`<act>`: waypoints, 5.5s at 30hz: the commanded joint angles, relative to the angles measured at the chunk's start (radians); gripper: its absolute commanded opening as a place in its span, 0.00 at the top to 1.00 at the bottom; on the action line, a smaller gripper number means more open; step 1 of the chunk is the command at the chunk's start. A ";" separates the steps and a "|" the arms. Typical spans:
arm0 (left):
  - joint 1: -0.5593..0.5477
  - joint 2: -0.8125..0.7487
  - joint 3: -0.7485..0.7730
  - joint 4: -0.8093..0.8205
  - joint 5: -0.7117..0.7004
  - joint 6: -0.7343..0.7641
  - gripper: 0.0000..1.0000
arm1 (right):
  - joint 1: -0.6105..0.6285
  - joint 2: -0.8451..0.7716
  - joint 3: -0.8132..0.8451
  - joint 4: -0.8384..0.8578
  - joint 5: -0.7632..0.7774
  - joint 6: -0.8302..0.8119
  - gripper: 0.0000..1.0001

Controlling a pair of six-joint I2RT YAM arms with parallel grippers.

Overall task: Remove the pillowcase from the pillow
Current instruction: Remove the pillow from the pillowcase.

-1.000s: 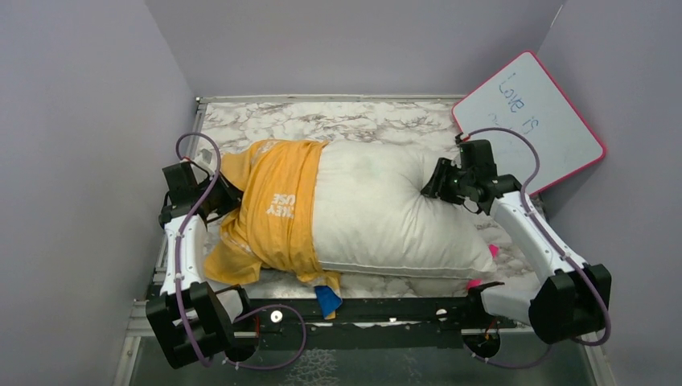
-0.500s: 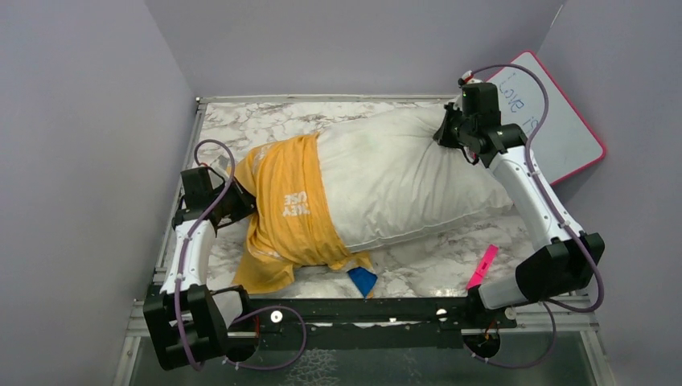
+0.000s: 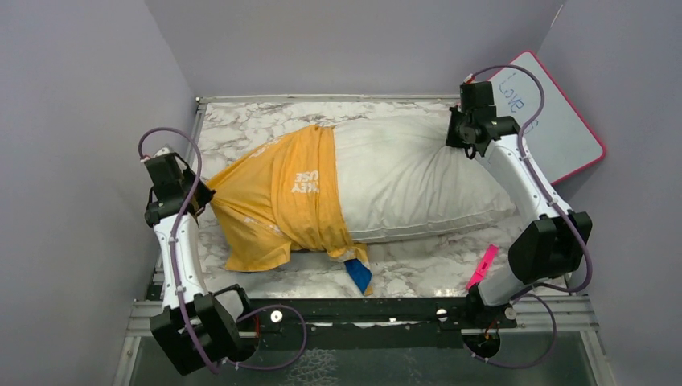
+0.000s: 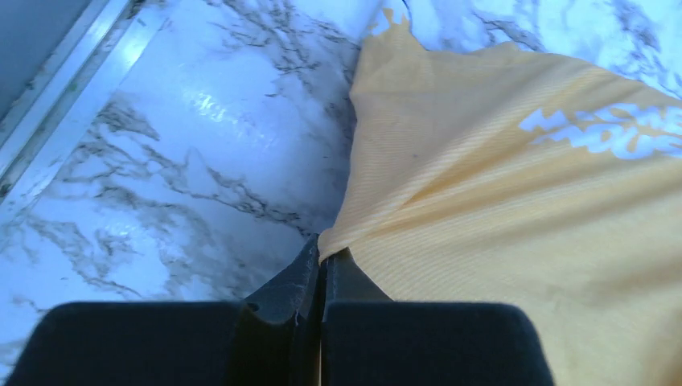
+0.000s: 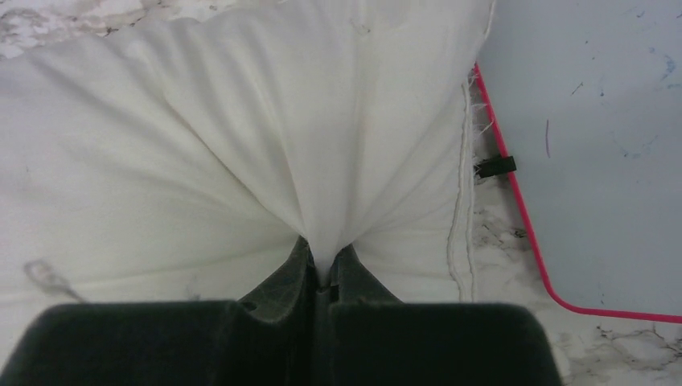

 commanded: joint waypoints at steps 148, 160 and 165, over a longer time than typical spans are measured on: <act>-0.050 -0.279 0.260 -0.295 -0.653 0.017 1.00 | 0.531 0.001 -0.154 0.268 0.109 -0.117 0.99; -0.052 -0.274 0.263 -0.310 -0.757 0.048 0.99 | 0.525 -0.110 -0.282 0.274 0.100 -0.101 0.99; -0.053 -0.268 0.212 -0.289 -0.352 0.065 0.27 | 0.525 -0.186 -0.382 0.290 -0.138 -0.190 0.99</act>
